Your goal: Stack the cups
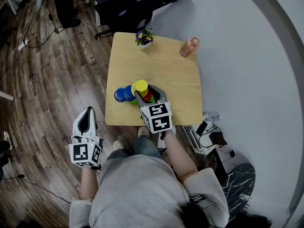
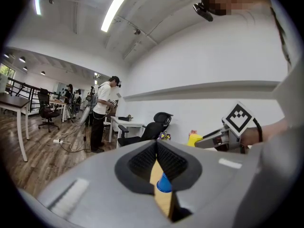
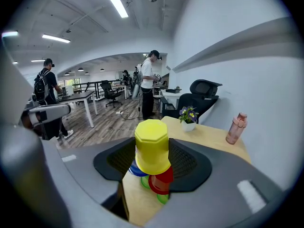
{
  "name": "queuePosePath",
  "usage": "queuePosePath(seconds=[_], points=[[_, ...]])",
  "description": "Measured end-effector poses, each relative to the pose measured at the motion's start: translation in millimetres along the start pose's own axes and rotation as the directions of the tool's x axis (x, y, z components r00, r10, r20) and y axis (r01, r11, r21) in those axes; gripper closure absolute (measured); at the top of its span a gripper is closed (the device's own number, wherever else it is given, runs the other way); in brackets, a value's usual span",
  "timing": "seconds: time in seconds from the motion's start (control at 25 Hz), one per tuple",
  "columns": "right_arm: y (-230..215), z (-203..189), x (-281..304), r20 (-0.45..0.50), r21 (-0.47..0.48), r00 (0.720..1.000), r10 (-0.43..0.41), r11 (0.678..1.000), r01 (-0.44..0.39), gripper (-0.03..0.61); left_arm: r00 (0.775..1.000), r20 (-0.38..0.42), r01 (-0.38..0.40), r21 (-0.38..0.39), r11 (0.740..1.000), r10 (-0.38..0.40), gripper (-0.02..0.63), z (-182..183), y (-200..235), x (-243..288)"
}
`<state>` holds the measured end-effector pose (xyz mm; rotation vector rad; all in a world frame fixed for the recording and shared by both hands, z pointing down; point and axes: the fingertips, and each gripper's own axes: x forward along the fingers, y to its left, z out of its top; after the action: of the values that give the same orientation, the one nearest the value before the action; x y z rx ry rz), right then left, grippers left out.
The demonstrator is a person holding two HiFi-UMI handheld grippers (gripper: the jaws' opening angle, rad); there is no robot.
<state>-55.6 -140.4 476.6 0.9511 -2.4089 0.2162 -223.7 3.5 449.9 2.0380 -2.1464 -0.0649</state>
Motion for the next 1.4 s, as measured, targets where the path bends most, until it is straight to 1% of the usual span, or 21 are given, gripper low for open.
queuePosePath(seconds=[0.2, 0.48, 0.72, 0.88, 0.92, 1.04, 1.12, 1.16, 1.4], points=[[5.4, -1.8, -1.2, -0.003, 0.041, 1.0, 0.024, 0.999, -0.023, 0.365, 1.0, 0.007, 0.005, 0.0, 1.0, -0.005, 0.555, -0.1, 3.1, -7.5], [3.5, 1.1, -4.3, 0.025, 0.069, 1.0, -0.005, 0.998, 0.003, 0.365, 1.0, 0.011, 0.018, 0.008, 1.0, -0.018, 0.555, -0.6, 4.7, -17.4], [4.9, 12.1, -33.8, 0.129, 0.078, 0.99, -0.055, 0.996, 0.045, 0.367, 0.999, 0.032, 0.036, 0.035, 0.999, -0.037, 0.555, 6.9, 1.2, -19.2], [7.4, 17.9, -60.5, 0.203, 0.081, 0.977, -0.059, 0.996, 0.043, 0.369, 0.996, 0.068, 0.052, 0.055, 0.997, -0.056, 0.555, 22.4, -9.3, -16.2], [7.3, 18.9, -67.2, 0.22, 0.083, 0.973, -0.065, 0.995, 0.048, 0.379, 0.995, 0.077, 0.057, 0.06, 0.997, -0.061, 0.555, 26.9, -12.6, -15.4], [0.8, 23.2, -89.1, 0.275, 0.083, 0.955, -0.112, 0.992, 0.092, 0.507, 0.991, 0.103, 0.072, 0.078, 0.994, -0.079, 0.555, 40.0, -24.8, -12.9], [-4.8, 26.0, -105.1, 0.309, 0.083, 0.941, -0.14, 0.989, 0.119, 0.565, 0.989, 0.121, 0.079, 0.08, 0.994, -0.088, 0.555, 48.2, -34.0, -13.4], [-6.9, 26.8, -112.9, 0.323, 0.084, 0.935, -0.146, 0.989, 0.125, 0.575, 0.987, 0.129, 0.082, 0.08, 0.993, -0.092, 0.555, 51.7, -38.7, -14.4], [-18.4, 24.9, -155.1, 0.37, 0.094, 0.916, -0.157, 0.987, 0.132, 0.575, 0.981, 0.162, 0.097, 0.086, 0.991, -0.111, 0.555, 69.2, -70.6, -24.9]])
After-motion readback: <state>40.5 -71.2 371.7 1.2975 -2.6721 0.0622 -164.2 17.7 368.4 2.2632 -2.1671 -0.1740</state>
